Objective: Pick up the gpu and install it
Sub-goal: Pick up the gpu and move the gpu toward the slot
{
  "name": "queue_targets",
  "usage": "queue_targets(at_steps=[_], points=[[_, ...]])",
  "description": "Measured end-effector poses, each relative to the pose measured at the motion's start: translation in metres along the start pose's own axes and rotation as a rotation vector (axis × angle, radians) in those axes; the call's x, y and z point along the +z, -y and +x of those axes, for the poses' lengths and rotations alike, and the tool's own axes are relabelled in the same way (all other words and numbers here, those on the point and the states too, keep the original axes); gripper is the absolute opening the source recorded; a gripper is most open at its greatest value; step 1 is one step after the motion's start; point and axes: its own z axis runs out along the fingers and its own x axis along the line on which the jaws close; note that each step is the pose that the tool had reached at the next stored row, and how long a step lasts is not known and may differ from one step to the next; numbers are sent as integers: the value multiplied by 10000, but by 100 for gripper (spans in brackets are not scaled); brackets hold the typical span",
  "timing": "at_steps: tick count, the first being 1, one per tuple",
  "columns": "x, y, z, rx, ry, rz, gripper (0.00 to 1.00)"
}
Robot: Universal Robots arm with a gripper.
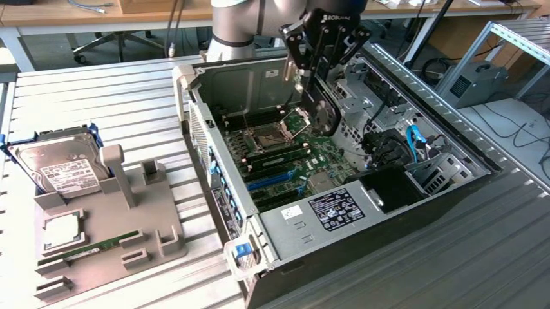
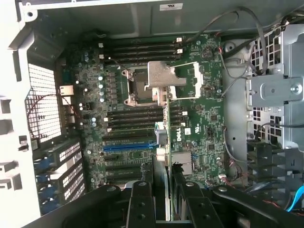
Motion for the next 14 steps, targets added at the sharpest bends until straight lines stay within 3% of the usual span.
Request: queue_targets(at_steps=[14], points=[[46,-91,-106,-200,3,-1,27]])
